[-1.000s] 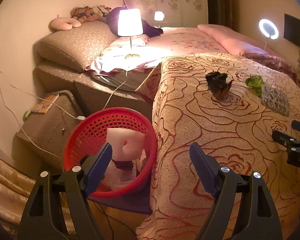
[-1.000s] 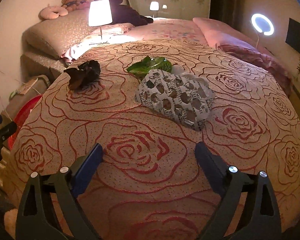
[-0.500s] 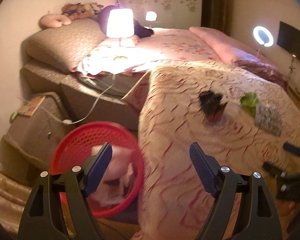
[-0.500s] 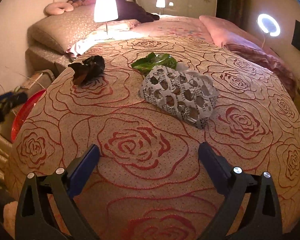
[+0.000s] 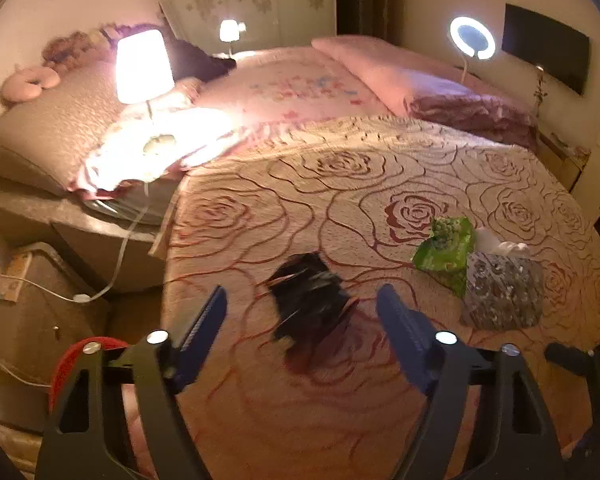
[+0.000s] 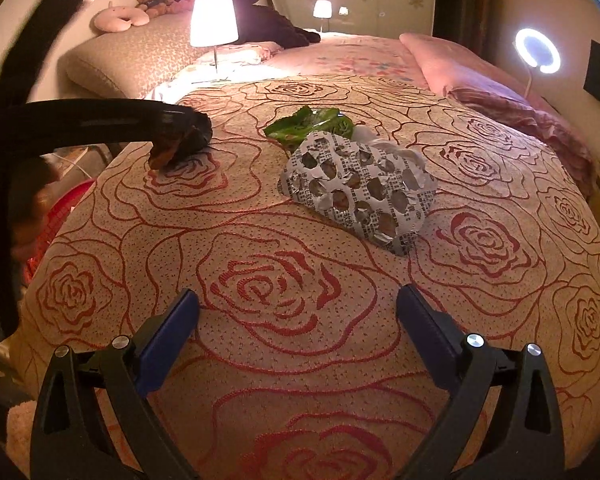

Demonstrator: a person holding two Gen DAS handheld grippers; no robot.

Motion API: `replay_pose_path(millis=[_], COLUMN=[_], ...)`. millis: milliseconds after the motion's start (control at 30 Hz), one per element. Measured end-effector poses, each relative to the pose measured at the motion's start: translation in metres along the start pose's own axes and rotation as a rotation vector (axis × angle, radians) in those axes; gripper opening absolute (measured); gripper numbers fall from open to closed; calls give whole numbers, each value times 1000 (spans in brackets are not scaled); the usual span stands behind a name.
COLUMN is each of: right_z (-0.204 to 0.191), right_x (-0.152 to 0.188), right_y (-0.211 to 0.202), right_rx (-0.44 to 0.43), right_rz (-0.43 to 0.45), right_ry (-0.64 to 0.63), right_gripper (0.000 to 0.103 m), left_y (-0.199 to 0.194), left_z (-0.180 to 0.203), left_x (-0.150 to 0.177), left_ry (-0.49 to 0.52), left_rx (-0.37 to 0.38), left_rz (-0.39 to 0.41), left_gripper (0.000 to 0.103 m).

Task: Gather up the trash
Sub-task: 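Grasp the black crumpled bag on the bed with the left tool, then grasp the silver blister pack with the right tool while the left tool holds the bag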

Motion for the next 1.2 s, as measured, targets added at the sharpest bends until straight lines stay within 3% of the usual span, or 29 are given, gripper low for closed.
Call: replay_pose_path(millis=[100,233,533,700,833,900,1000,1200], right_z=[0,1,7,28,37,34,26,28], right_x=[0,0,-1,-15,-36,-49,-64,-68], right_y=[0,0,-4,-11,-15,-14,-8,19], right_rx=[-1,-4,-37,-14,7,12,-7,-14], right_rz=[1,4,22,71,129,147,160,76], right_ry=[1,5,41,77,7,-60,-140,-189], right_gripper=[96,96,96,96,96,90,88,83], left_y=[17,16,-22,-47,-57,-60,-61,-66], left_z=[2,1,-2,-10,-16,-17,-19,-25], left_x=[0,2,23,45,56,61,67,74], left_ry=[-19,-31,-28,-40,-71,-78,-85,-92], left_rx=[27,33,28,22,23,20,22,18], left_rz=[-54,-28,30,51,58,64,56,61], left_gripper=[45,40,39,39,39,39,39,39])
Point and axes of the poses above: each gripper's, at about its wrist camera, not at the fingertips, and y roughly the way its jaws point, z to its right, x to its underside, the point moved 4 cm from there along y, roughly the way its jaws point, and after that the axes turned 1 degree about -x, right-handed, at the moved point
